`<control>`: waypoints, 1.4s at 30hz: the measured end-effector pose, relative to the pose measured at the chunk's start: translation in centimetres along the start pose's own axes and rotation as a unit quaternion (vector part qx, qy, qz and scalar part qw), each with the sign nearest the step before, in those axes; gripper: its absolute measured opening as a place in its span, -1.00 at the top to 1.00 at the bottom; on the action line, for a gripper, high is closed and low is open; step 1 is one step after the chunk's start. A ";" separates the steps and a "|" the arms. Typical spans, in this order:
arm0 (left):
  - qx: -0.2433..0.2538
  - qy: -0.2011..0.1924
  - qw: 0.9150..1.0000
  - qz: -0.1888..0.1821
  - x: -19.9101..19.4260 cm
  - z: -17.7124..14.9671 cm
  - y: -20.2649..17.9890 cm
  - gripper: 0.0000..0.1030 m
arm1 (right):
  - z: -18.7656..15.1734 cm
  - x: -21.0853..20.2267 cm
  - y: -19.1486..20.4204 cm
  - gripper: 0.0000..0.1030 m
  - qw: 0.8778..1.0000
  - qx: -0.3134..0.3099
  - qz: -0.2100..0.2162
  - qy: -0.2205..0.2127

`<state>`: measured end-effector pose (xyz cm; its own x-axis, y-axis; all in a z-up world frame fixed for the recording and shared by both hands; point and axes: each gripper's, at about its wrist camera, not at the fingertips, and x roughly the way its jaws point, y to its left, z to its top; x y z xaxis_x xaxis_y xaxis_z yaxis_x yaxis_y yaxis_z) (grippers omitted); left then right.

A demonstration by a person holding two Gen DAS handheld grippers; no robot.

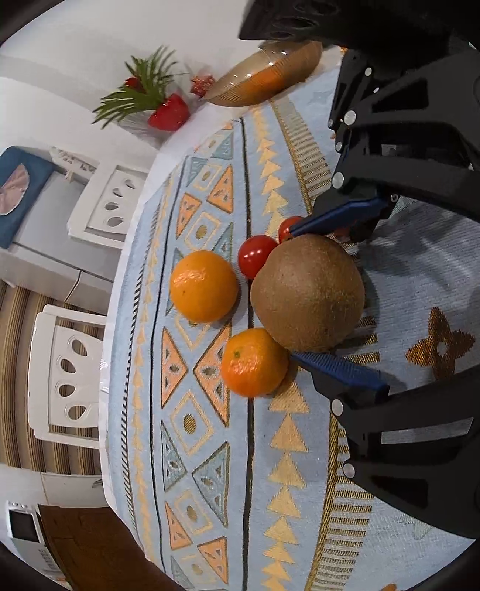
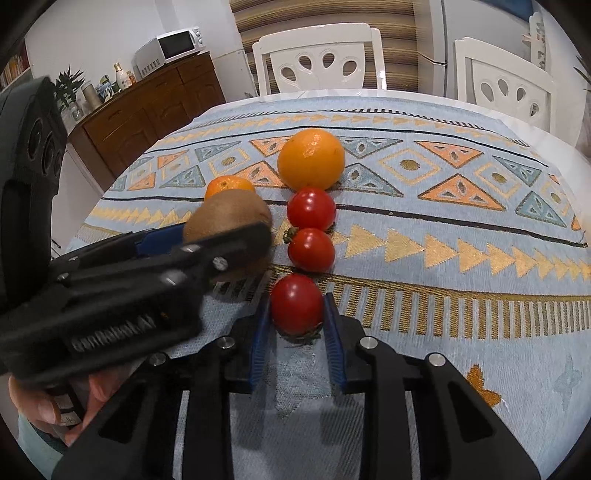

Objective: Organize fruits
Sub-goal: 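Grasp the brown coconut with the left tool while the right tool grasps a tomato, then carry the coconut and tomato into the amber bowl and open both tools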

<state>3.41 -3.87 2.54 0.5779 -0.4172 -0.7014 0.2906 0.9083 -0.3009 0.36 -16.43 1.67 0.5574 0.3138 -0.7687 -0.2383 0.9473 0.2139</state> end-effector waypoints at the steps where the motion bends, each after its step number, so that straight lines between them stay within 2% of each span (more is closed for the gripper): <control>1: -0.004 -0.002 1.000 -0.006 -0.1 0.0 0.1 -0.21 | -0.1 -0.1 -0.2 0.47 1.000 0.003 0.002 -0.001; 6: -0.001 -0.010 1.000 -0.022 -0.5 -0.1 -0.2 -0.20 | -0.8 -1.5 -1.2 0.47 1.000 0.021 0.000 -0.007; 13: 0.021 -0.029 0.999 -0.024 -1.3 -0.2 -1.3 -0.20 | -3.0 -4.4 -4.1 0.47 0.998 0.034 -0.056 -0.016; 18: 0.018 -0.026 0.999 -0.020 -1.2 -0.3 -1.1 -0.20 | -3.7 -4.2 -5.6 0.47 0.997 0.059 -0.046 -0.007; 36: 0.020 -0.023 0.999 -0.015 -1.0 -0.3 -1.2 -0.21 | -3.2 -3.5 -5.3 0.35 0.997 0.052 -0.052 -0.003; 42: 0.021 -0.023 0.999 -0.013 -0.9 -0.4 -1.3 -0.21 | -3.2 -3.5 -5.1 0.46 0.997 0.047 -0.057 -0.007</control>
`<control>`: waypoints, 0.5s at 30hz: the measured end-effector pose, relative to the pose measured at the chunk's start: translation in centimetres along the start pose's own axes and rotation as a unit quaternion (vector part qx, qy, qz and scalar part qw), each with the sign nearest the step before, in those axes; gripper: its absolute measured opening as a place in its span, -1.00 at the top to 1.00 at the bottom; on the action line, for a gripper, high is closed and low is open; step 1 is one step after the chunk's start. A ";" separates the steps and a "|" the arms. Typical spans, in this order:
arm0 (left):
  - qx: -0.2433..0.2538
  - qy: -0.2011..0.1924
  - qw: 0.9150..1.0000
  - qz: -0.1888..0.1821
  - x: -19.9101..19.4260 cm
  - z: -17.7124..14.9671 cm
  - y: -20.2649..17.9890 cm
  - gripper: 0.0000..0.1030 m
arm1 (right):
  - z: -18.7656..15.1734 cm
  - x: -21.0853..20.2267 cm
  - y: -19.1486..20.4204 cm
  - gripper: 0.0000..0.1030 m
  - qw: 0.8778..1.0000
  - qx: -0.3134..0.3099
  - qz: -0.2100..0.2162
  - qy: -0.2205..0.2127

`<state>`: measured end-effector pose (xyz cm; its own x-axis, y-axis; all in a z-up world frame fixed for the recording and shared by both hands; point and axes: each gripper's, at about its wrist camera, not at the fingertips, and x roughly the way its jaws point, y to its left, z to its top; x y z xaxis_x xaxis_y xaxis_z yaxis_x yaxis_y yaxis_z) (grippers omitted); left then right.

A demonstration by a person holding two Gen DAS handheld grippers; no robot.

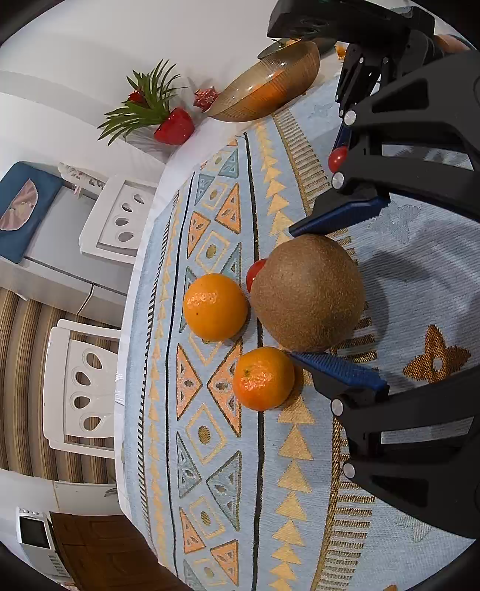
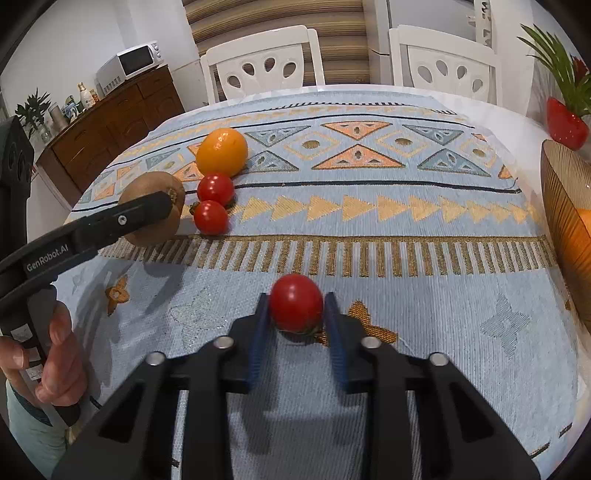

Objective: Organize fruits
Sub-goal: 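Carry the coconut and tomato into the amber bowl and open both tools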

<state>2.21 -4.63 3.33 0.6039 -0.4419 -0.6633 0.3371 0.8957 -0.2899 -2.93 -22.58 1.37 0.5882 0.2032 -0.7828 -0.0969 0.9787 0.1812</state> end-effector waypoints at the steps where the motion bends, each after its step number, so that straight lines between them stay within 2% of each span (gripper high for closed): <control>1: 0.002 -0.001 1.000 0.000 0.0 0.0 0.0 -0.21 | 0.0 -0.1 0.0 0.46 1.000 -0.001 -0.001 -0.001; 9: 0.018 -0.004 1.000 0.002 -0.8 -0.2 -1.2 -0.20 | -0.3 -2.1 -1.3 0.47 1.000 0.018 0.010 -0.021; 11: 0.027 -0.006 1.000 0.003 -1.3 -0.1 -2.2 -0.20 | -0.3 -3.2 -1.9 0.47 0.999 0.019 0.005 -0.031; 15: 0.049 -0.012 0.999 -0.021 -2.6 0.6 -5.8 -0.20 | -0.3 -6.3 -4.1 0.47 0.997 0.038 0.002 -0.063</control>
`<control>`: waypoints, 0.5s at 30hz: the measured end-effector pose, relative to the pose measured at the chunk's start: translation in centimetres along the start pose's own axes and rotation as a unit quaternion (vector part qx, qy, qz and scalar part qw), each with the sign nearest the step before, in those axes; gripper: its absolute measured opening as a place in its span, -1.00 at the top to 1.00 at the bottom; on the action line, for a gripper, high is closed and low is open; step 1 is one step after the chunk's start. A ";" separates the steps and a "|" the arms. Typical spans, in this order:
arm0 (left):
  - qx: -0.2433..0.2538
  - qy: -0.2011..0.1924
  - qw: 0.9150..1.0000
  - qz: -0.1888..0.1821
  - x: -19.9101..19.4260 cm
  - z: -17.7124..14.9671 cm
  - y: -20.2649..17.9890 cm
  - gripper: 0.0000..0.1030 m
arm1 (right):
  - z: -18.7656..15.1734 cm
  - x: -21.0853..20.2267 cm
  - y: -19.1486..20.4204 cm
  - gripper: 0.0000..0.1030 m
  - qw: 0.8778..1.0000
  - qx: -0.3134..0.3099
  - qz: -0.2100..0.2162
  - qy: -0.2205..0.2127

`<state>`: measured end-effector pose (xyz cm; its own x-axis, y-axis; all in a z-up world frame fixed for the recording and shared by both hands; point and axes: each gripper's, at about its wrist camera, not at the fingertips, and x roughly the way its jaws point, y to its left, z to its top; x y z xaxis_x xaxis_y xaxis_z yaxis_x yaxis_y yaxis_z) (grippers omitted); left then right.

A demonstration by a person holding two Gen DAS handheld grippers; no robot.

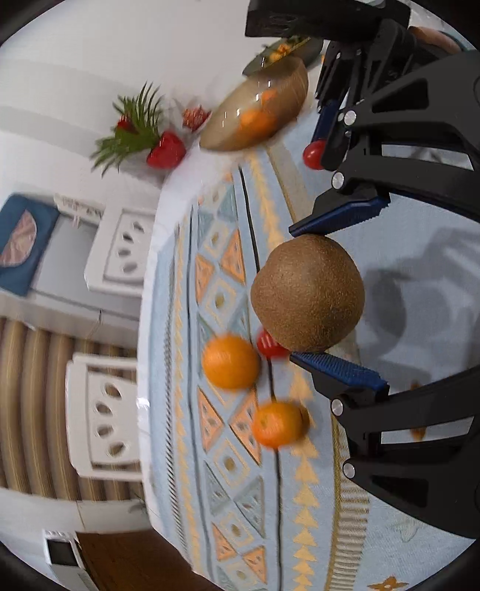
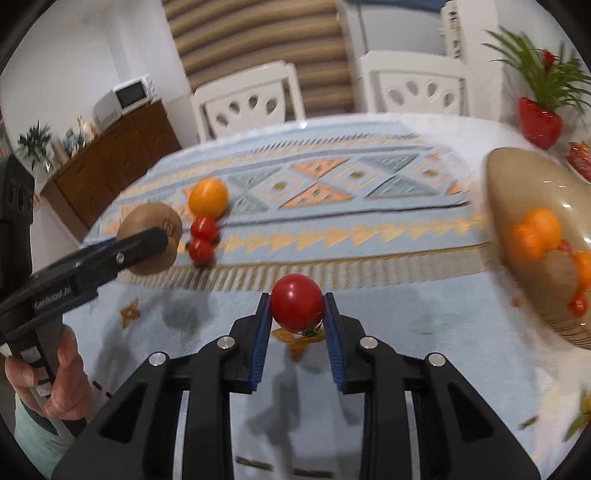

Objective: Organize fruits
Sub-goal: 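Carry the coconut and tomato into the amber bowl and open both tools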

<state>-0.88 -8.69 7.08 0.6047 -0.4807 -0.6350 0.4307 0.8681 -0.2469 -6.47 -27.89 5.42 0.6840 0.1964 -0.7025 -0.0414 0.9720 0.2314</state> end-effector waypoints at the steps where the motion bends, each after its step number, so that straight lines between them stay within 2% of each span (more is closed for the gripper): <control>1: 0.007 -0.002 1.000 -0.006 -0.1 0.4 -1.1 -0.20 | 0.3 -1.1 -0.9 0.47 1.000 0.007 -0.005 -0.011; 9: 0.067 0.005 0.995 -0.072 1.4 3.0 -11.0 -0.21 | 1.3 -7.9 -8.1 0.47 0.994 0.065 -0.046 -0.076; 14: 0.103 0.013 0.989 -0.108 3.5 4.2 -16.8 -0.20 | 1.1 -10.8 -13.7 0.47 0.984 0.115 -0.094 -0.100; 15: 0.105 0.023 0.986 -0.127 4.2 4.4 -18.0 -0.20 | 0.9 -11.2 -15.2 0.47 0.980 0.132 -0.110 -0.100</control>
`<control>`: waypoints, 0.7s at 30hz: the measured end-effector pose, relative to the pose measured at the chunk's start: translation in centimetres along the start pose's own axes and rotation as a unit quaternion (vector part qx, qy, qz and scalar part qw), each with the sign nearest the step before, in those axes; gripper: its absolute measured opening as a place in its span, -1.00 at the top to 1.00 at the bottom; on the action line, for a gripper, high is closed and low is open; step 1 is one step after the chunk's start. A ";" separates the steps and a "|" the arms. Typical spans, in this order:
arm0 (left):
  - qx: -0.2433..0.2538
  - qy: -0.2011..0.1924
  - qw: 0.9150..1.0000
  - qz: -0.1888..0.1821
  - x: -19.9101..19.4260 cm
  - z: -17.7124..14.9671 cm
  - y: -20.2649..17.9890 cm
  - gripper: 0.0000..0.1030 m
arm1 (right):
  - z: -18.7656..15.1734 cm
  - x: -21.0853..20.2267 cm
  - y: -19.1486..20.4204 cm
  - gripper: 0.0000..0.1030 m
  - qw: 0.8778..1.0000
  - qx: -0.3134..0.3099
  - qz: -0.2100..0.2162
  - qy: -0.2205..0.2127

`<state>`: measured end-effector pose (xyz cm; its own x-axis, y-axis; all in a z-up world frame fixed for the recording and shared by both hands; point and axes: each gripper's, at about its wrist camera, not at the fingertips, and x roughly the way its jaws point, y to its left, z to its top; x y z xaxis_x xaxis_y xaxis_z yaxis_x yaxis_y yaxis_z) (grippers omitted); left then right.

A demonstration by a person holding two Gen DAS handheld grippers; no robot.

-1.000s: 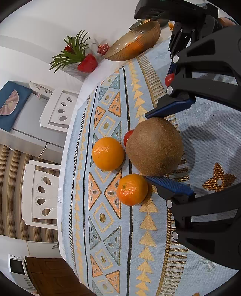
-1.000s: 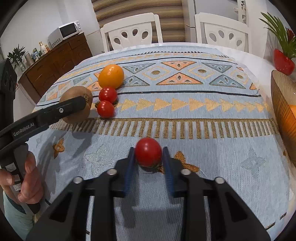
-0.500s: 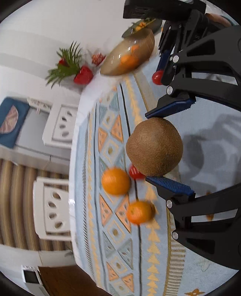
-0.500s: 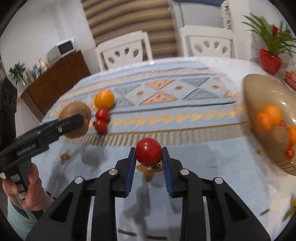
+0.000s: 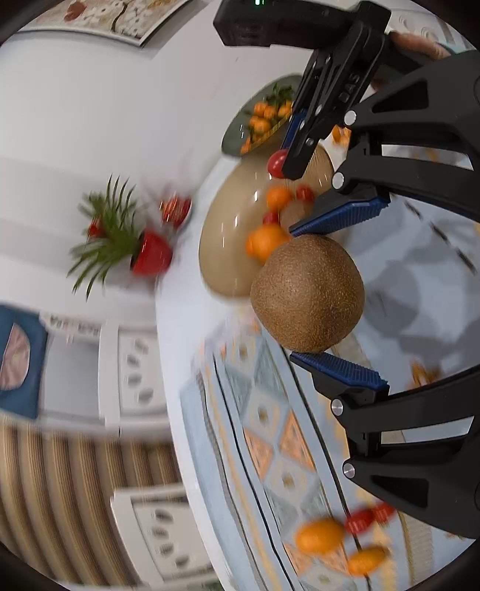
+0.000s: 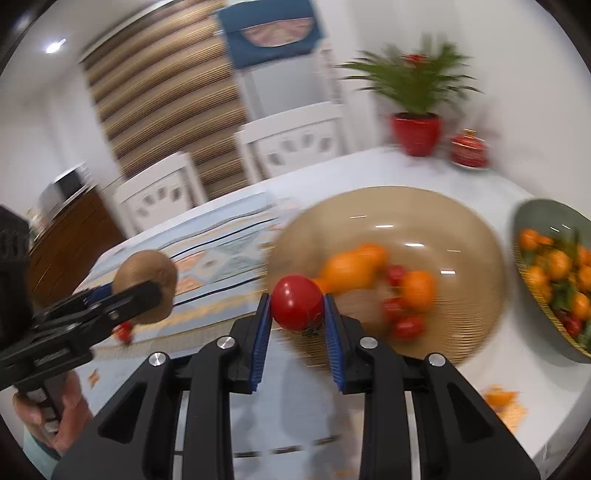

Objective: Organize fruits
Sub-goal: 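Carry the coconut and tomato into the amber bowl and open both tools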

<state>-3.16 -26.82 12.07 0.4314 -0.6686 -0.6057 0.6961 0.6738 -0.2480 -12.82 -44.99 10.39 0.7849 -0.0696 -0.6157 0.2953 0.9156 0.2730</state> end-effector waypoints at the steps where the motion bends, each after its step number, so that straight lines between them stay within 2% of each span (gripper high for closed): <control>1: -0.005 0.009 1.000 -0.023 0.8 0.4 -0.5 -0.20 | 0.1 0.0 -1.0 0.47 1.000 0.009 -0.019 0.001; 2: -0.013 0.021 0.998 -0.054 1.8 0.8 -1.1 -0.20 | 0.1 0.1 -1.9 0.47 0.999 0.018 -0.041 0.003; 4: -0.010 0.029 0.997 -0.074 3.0 1.1 -2.3 -0.21 | -0.1 0.4 -3.9 0.47 0.997 0.038 -0.067 0.008; 9: 0.037 0.042 0.996 -0.068 6.2 1.7 -5.9 -0.20 | -0.4 1.1 -7.1 0.47 0.993 0.075 -0.090 0.017; 16: 0.041 0.066 0.993 -0.093 9.6 1.9 -7.7 -0.20 | 0.1 1.4 -9.1 0.46 0.990 0.096 -0.102 0.019; 21: 0.039 0.083 0.989 -0.115 11.3 1.4 -8.4 -0.26 | 0.1 1.5 -9.5 0.38 0.990 0.105 -0.094 0.019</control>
<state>-3.31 -40.43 8.36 0.1609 -0.7366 -0.6569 0.8103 0.4786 -0.3381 -14.39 -53.88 6.96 0.6855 -0.2117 -0.6966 0.5433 0.7856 0.2960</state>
